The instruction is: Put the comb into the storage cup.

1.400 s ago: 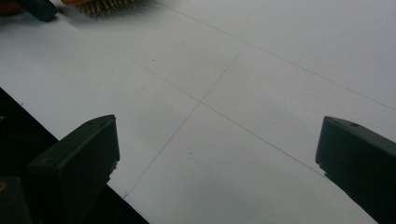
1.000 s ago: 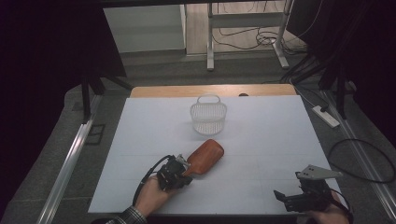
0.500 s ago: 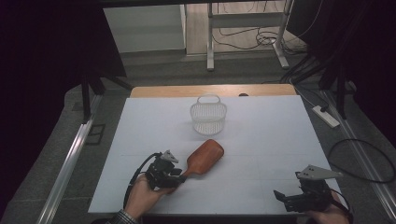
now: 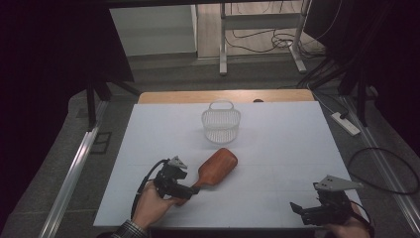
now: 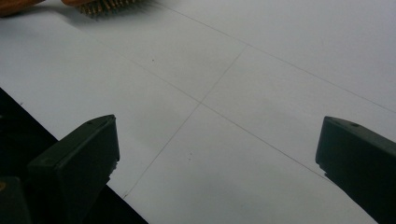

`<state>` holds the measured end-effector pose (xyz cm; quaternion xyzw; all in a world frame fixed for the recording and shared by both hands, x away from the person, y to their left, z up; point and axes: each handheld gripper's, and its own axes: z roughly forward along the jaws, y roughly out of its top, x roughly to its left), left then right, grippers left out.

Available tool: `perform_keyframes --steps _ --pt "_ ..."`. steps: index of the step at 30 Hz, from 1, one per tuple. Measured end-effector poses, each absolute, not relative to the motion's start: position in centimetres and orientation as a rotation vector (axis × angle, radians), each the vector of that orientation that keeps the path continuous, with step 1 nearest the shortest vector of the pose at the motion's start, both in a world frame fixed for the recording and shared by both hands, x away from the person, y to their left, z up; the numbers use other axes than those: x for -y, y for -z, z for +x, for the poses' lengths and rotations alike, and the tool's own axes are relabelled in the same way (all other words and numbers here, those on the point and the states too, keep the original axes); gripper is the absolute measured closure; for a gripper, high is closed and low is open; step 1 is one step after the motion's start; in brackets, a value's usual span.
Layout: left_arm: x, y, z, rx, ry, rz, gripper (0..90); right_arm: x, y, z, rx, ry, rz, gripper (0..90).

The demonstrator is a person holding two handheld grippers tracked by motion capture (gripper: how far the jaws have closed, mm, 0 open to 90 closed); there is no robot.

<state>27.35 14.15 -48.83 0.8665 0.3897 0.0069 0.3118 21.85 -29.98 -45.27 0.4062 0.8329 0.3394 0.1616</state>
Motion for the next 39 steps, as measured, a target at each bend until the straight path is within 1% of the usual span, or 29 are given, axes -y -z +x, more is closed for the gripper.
perform_keyframes --steps 6,11,14,25,28,33,39 --pt "-13.9 49.0 27.8 -1.011 -0.018 2.29 12.1 30.0 45.3 21.8 -2.378 -0.969 1.16 0.0" --pt "-13.5 49.3 28.0 -0.984 -0.061 2.297 3.6 30.0 45.3 21.8 -2.379 -0.969 1.159 0.0" --pt "-13.4 49.7 28.3 -0.983 -0.061 2.286 0.1 30.0 45.3 21.9 -2.38 -0.968 1.16 0.0" --pt "-12.5 50.7 28.9 -0.922 -0.047 2.291 0.0 30.0 45.3 21.9 -2.383 -0.969 1.159 0.0" --pt "-12.1 50.9 28.9 -0.942 -0.049 2.342 0.0 30.0 45.3 21.9 -2.384 -0.968 1.16 0.0" --pt "-11.8 51.3 29.1 -0.982 -0.035 2.369 0.0 30.0 45.3 21.9 -2.386 -0.968 1.158 0.0" --pt "-11.4 51.6 29.0 -0.996 -0.083 2.429 0.0 30.0 45.3 21.9 -2.386 -0.97 1.157 0.0"
